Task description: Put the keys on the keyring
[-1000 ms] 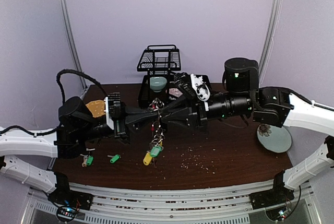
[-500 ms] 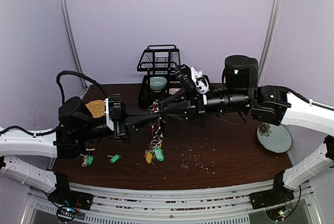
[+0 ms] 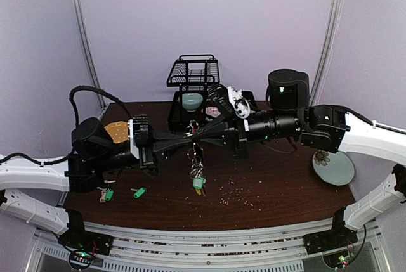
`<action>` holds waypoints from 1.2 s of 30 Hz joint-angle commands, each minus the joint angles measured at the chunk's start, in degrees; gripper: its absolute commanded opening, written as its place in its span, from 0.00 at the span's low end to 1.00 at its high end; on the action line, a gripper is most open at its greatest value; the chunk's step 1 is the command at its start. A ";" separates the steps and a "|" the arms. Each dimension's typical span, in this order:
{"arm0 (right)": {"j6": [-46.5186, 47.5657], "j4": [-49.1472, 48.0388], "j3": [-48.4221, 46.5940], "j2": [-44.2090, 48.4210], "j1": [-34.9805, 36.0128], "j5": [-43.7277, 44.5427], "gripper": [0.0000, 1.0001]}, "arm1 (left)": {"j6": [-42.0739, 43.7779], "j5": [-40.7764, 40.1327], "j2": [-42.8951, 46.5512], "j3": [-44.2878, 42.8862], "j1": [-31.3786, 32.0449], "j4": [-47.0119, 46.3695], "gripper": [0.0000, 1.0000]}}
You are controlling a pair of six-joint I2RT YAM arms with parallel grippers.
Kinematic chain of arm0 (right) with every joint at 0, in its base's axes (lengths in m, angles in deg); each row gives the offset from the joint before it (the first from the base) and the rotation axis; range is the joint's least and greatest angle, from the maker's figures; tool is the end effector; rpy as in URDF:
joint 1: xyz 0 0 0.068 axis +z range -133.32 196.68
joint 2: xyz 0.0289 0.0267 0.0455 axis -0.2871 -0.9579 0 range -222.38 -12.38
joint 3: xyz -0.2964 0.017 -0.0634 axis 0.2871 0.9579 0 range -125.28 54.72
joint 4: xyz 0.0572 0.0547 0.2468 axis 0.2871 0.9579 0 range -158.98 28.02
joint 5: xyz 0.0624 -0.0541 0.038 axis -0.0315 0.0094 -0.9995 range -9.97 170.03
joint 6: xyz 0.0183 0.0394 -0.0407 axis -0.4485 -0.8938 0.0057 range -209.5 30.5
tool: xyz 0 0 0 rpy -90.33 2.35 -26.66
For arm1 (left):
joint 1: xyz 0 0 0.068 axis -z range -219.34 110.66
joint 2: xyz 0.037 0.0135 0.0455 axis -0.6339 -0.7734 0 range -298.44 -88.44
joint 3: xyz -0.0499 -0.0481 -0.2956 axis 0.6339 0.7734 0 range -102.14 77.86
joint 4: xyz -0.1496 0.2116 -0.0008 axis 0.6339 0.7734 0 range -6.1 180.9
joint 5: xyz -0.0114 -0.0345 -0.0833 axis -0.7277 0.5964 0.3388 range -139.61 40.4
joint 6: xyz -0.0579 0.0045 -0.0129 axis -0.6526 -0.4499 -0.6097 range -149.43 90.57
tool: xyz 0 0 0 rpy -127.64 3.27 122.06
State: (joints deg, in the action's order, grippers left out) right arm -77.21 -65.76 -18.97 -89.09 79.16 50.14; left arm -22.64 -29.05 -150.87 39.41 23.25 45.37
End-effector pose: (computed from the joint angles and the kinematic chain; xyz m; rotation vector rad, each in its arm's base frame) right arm 0.1233 0.2837 0.4362 -1.3856 1.1282 1.0808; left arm 0.0970 -0.2204 0.3607 1.0477 0.9472 -1.0521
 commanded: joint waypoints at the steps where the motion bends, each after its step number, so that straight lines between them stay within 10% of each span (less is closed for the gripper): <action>1: 2.13 5.64 -2.71 1.55 -0.11 2.46 0.00 | 0.11 -0.98 1.41 -0.54 0.17 -0.23 0.00; 7: 7.90 23.39 -10.27 -0.81 0.70 15.05 0.00 | 3.63 -6.67 2.92 -5.85 0.09 18.36 0.38; 16: 9.84 27.85 -14.58 -4.08 3.47 18.49 0.00 | 8.50 -8.70 2.32 -13.16 0.08 35.38 0.28; 31: 11.06 27.08 -16.05 -5.45 5.19 18.10 0.00 | 9.22 -2.68 -2.19 -16.34 0.08 37.31 0.22; 36: 11.59 27.38 -16.13 -5.75 5.37 17.61 0.00 | 9.17 -3.65 -2.28 -16.32 0.08 36.51 0.00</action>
State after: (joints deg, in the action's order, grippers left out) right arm -66.56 -36.91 -33.11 -94.75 83.97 67.83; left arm -13.84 -32.90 -152.95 24.67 23.36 83.36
